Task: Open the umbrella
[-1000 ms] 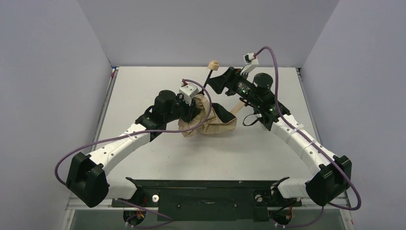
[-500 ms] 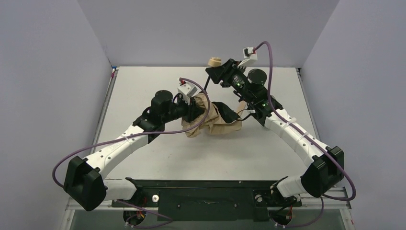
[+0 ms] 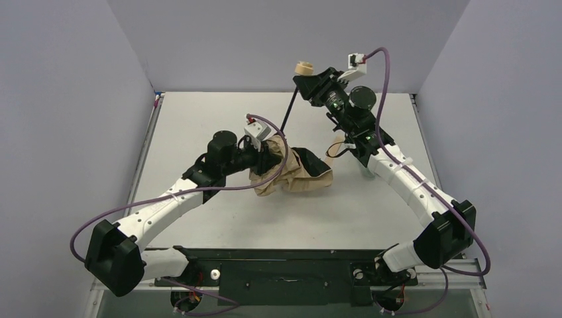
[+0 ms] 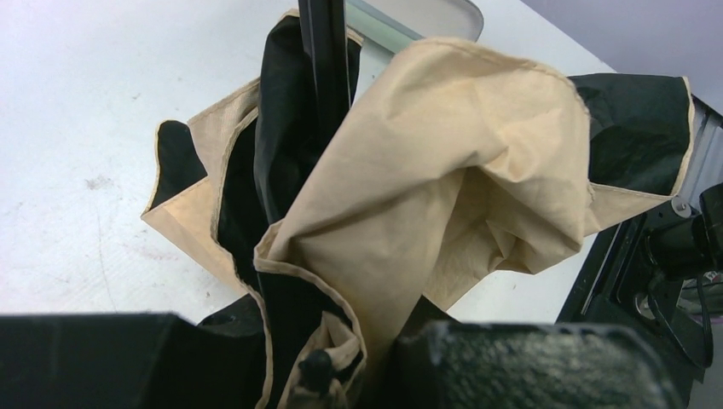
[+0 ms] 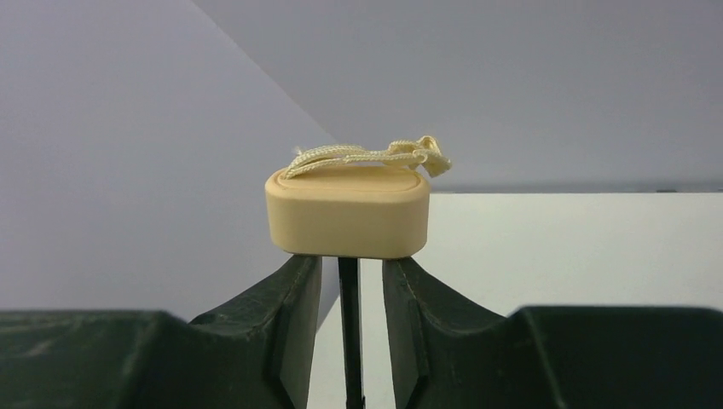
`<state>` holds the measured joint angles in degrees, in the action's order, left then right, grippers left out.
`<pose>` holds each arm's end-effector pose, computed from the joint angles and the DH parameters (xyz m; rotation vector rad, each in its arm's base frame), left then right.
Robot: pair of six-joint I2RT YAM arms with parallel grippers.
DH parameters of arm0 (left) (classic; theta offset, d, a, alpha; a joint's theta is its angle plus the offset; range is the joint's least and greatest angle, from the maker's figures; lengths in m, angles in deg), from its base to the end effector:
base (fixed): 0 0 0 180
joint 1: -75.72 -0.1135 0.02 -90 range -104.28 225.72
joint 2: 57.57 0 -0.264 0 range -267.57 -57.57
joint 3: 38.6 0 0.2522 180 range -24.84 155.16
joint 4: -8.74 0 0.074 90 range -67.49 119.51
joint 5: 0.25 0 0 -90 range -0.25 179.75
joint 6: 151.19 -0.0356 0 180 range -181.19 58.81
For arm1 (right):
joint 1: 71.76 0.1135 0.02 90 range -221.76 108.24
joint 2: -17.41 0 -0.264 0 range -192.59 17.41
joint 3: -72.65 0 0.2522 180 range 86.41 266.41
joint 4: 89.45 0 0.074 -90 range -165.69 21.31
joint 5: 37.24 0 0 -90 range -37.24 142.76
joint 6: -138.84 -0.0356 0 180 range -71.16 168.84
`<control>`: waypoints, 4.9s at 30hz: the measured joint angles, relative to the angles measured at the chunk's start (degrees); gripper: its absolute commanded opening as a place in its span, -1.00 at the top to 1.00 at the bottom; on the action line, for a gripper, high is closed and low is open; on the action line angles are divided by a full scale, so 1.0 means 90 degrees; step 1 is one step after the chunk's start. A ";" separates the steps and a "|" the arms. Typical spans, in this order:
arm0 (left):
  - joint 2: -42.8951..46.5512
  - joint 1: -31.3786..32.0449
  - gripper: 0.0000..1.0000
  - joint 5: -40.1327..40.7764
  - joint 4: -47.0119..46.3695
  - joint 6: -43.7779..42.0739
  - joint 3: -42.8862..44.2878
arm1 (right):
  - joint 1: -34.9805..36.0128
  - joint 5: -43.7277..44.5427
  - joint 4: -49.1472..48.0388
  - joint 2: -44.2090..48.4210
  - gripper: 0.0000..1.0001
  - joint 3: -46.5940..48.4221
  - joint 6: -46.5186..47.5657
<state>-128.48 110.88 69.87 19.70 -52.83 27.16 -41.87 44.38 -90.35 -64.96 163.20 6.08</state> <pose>0.2286 -0.1758 0.3105 0.6857 1.7948 -0.8411 0.2943 0.1751 0.4283 0.0404 1.5157 1.1384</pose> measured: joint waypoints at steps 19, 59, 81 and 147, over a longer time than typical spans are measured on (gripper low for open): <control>0.0114 0.0090 1.00 -0.0129 0.0136 -0.0107 -0.0510 | -0.0826 0.0236 -0.0325 -0.0403 0.48 0.0784 -0.0121; 0.0236 -0.0250 0.19 -0.0544 -0.0172 -0.0457 -0.0041 | -0.0396 -0.2030 -0.0454 -0.0527 1.00 0.0653 -0.0058; 0.1489 -0.4362 -0.94 -0.0576 0.1651 0.1532 0.0444 | 0.0971 -0.2229 0.1610 -0.0945 1.00 0.1783 0.5425; 0.1202 -0.0835 -0.79 -0.1435 0.0733 -0.2759 -0.1292 | 0.0809 -0.0335 -0.0709 -0.1205 1.00 0.0180 0.3531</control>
<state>-117.66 103.36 56.96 26.30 -77.66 15.54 -34.59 41.37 -96.73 -75.80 164.82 37.86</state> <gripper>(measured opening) 0.892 0.062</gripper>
